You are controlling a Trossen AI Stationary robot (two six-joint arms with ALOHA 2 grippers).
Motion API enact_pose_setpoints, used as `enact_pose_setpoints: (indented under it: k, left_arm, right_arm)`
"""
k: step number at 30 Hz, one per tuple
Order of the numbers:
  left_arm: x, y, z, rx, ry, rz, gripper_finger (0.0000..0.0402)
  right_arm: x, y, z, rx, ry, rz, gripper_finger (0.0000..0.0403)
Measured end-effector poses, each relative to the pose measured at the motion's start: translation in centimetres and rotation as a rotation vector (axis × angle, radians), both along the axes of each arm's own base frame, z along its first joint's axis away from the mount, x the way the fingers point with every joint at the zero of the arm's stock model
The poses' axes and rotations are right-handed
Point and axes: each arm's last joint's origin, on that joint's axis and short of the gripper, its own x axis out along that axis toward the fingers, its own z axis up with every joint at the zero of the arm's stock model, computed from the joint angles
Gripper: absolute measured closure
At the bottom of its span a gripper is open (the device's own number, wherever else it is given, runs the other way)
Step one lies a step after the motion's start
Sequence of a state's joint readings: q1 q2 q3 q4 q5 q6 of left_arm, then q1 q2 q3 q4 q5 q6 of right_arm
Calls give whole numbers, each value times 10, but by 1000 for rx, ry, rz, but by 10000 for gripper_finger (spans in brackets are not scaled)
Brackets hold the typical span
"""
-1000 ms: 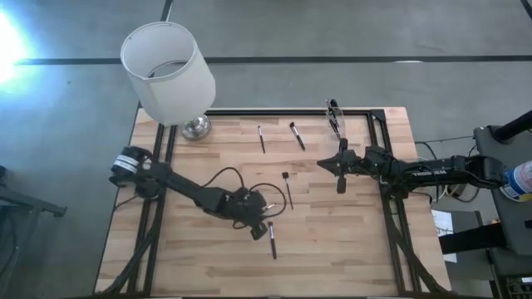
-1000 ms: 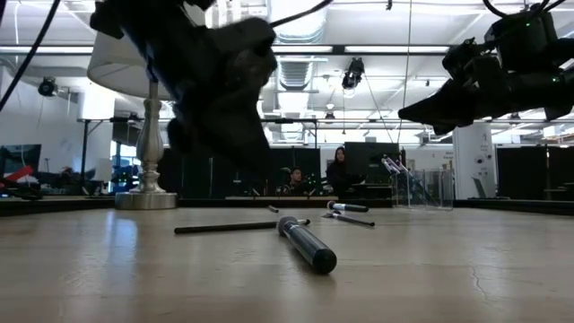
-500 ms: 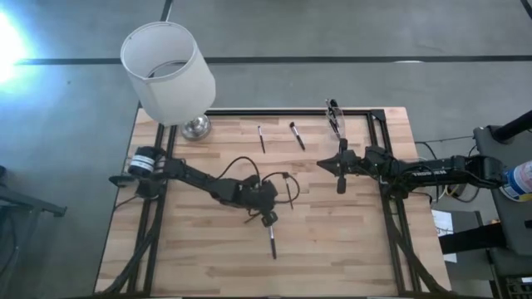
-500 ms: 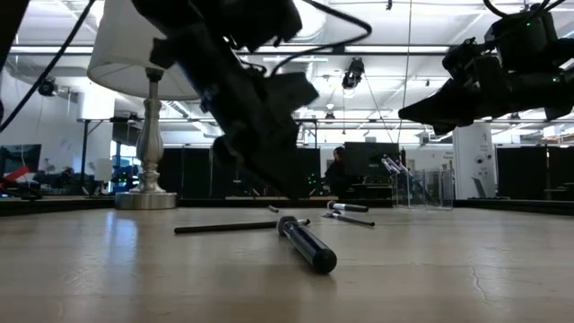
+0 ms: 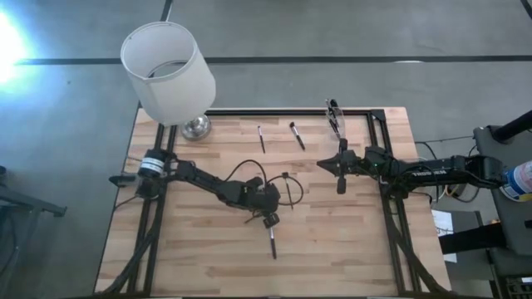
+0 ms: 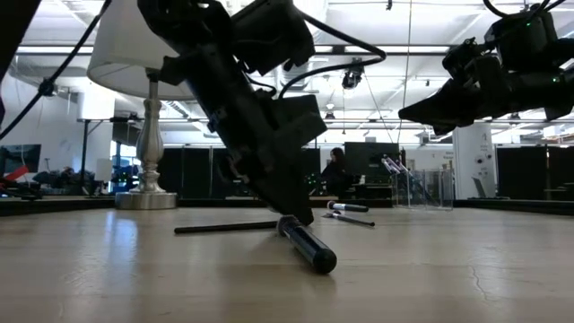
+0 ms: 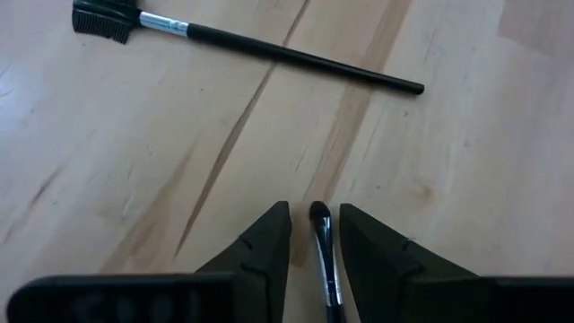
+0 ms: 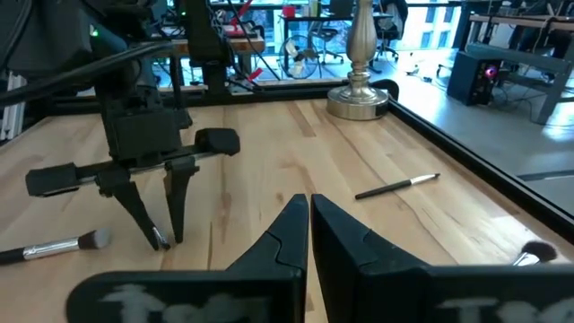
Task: Put items in baskets/containers
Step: Put the eyeshadow brush into the transparent organizer
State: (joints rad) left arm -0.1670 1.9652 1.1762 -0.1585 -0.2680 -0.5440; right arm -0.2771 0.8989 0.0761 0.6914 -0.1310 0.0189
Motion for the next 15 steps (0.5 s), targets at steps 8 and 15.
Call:
enact_pose_setpoints:
  k: [8,15]
  left_arm:
    - [0,4,-1,24,10,10,363]
    - [-3,6,-1,56,37,12,398]
  right_arm:
    - [0,0,0,0,1,0,390]
    - [0,0,0,1,3,0,390]
